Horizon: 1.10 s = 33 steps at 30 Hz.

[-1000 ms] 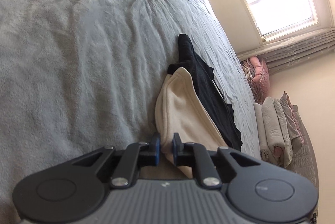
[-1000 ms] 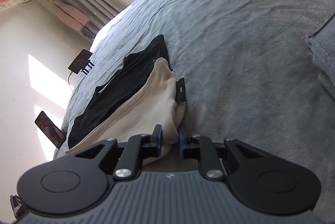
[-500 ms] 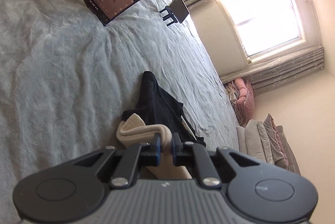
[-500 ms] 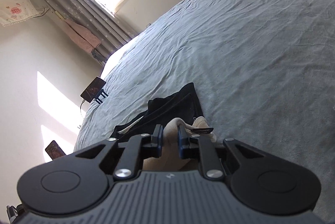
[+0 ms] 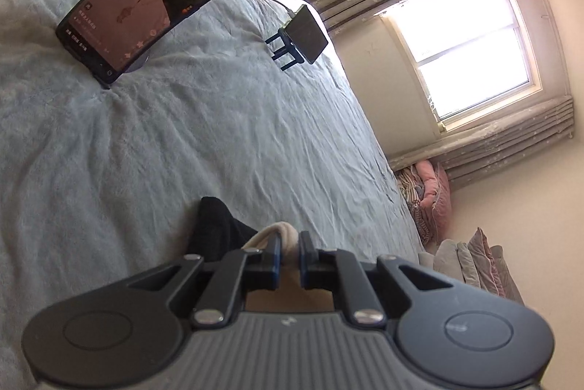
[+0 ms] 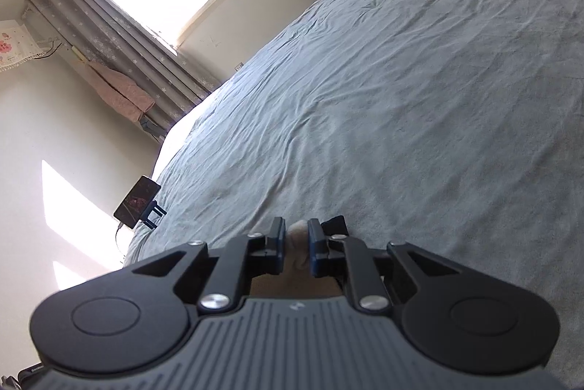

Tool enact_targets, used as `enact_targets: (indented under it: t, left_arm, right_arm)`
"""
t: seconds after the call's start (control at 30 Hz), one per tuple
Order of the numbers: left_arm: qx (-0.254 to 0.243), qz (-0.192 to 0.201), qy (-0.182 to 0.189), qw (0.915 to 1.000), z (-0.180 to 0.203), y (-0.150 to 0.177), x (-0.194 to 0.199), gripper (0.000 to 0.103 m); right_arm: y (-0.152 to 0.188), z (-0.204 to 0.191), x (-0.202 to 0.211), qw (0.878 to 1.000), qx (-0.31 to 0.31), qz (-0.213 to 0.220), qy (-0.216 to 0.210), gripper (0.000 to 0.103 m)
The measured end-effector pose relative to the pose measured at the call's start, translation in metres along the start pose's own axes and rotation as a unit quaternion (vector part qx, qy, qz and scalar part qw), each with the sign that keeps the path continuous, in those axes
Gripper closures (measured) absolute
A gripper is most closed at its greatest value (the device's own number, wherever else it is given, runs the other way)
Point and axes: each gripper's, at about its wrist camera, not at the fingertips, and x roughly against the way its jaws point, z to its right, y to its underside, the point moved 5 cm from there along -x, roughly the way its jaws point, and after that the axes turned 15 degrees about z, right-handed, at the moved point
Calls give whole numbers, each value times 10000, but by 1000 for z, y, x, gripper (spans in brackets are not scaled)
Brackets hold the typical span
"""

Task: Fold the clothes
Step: 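Lift the blanket side with both tools and fold it across the bundle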

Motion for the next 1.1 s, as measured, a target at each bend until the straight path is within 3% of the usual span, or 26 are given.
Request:
enact_targets:
  t: [0.33,0.4,0.43,0.5,0.63,0.83,1.03,1.07,1.1]
  left_arm:
    - [-375,192,-353,9985,-9,3,-67,93]
    - [-583,288,-443,9969,-12,4,-73,89]
    - [-687,337,-488,9959,-13,5,-76,78]
    - [-894,433,-578,9934,-16,6,-82,57]
    - [-1392,672,-398,9872,-6,1,-61,35]
    - [-1901,365,-347,9805,-7,-1,-54,35]
    - [-2476,-244,-188,9684,3,6,-89,37]
    - [-2620,-281,-217,9644,4,9,-94,40]
    - [-2767,-312,-250,9601,5,12,-99,51]
  right_arm:
    - [16,14,-67,9996,237,36,154,87]
    - [19,13,-70,9987,463,207,112,81]
    - [20,12,-70,9976,614,291,107,77]
    - [18,9,-67,9952,877,421,120,61]
    - [11,4,-50,9883,1312,777,99,56]
    - [17,7,-53,9860,1578,527,104,54]
    - [32,7,-75,9787,2042,161,97,54]
    - [34,7,-78,9767,2141,127,83,54]
    - [36,7,-81,9748,2226,88,70,55]
